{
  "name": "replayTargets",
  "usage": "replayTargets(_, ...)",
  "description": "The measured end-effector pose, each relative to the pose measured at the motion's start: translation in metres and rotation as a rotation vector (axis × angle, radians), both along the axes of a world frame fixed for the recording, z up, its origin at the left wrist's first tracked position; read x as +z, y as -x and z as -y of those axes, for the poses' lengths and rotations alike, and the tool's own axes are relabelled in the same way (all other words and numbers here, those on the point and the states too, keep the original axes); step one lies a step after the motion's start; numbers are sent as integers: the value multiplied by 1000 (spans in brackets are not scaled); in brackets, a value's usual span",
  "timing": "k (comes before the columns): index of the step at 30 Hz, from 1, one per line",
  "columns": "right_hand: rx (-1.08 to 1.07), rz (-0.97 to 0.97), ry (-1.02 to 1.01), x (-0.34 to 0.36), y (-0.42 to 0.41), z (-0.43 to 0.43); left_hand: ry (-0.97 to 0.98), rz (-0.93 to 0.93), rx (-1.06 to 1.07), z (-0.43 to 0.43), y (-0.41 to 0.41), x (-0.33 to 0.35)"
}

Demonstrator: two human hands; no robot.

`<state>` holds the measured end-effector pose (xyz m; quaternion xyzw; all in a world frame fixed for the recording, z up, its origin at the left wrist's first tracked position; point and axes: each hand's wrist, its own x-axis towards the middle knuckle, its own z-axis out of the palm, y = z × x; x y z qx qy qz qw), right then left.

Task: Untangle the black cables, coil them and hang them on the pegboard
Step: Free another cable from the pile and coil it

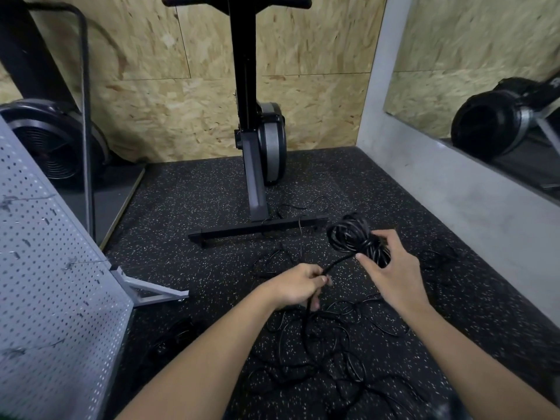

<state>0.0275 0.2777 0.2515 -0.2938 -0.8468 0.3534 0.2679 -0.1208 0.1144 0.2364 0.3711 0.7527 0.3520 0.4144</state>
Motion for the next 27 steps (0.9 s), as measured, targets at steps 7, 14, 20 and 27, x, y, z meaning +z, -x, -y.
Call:
replayTargets(7, 165, 566, -340, -24, 3, -4, -123, -850, -128, 1, -8, -9)
replayTargets(14, 669, 568, -71, -10, -15, 19, -395, -600, 209, 10, 7, 18)
replayTargets(20, 698, 331, -63, 6, -20, 40, -460, -161, 203, 27, 27, 25)
replayTargets(27, 747, 202, -194, -3, -19, 39, -364, 54, 139, 37, 32, 30)
